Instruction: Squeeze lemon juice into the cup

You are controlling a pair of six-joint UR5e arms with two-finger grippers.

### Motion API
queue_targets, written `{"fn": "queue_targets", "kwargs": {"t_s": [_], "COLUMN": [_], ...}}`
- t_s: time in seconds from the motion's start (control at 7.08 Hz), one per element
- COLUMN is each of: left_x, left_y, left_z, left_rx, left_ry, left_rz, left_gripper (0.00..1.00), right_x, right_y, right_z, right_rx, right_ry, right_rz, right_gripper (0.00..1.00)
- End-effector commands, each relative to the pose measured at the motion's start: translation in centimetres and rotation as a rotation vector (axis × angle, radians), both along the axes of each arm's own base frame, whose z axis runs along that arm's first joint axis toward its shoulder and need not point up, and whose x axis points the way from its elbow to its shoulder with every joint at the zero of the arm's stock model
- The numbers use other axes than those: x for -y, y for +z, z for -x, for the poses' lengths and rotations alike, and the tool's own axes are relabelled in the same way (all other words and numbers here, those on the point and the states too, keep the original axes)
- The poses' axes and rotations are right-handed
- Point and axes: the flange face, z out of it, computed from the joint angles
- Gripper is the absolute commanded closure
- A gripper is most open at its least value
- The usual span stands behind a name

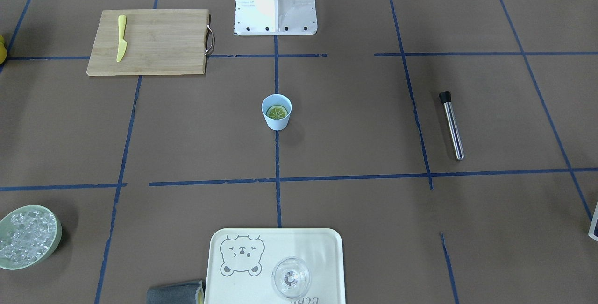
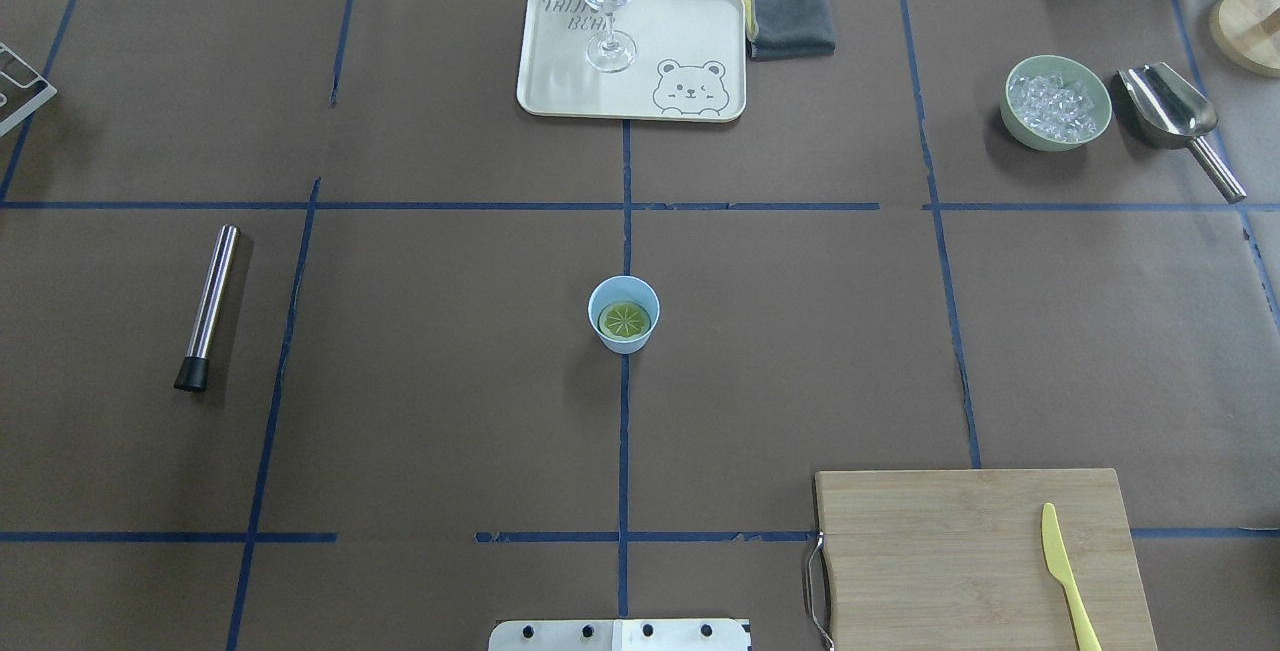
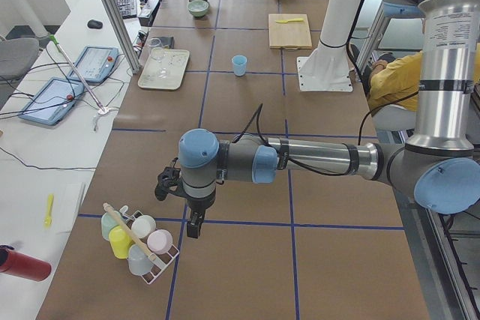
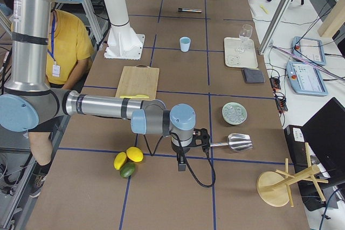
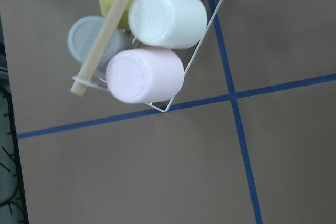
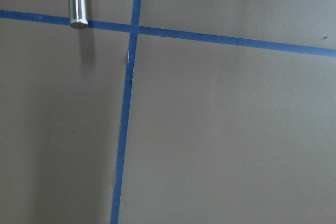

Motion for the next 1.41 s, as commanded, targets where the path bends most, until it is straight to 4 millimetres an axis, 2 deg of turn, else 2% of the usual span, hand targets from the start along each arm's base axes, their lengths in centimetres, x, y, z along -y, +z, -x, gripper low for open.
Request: {"fn": "queue_targets", "kwargs": {"t_s": [0.0,1.27], "left_x": [-0.31,-0.78], "left_y": [1.0,1.63], "left_z": [-0.14,-0.33], "left_rx": [-0.031,-0.031], "left_ry": [-0.006,0.002], "left_rz": [0.022,0.027], "left_gripper": [0.0,0.0], "right_x": [-0.02,-0.39], "right_y": [-0.01,0.69], "right_z": [0.0,0.26], "right_rx": [0.0,0.026], "right_ry": [0.0,-0.003], "right_rz": [0.0,0.017], "right_gripper": [0.0,0.0]}}
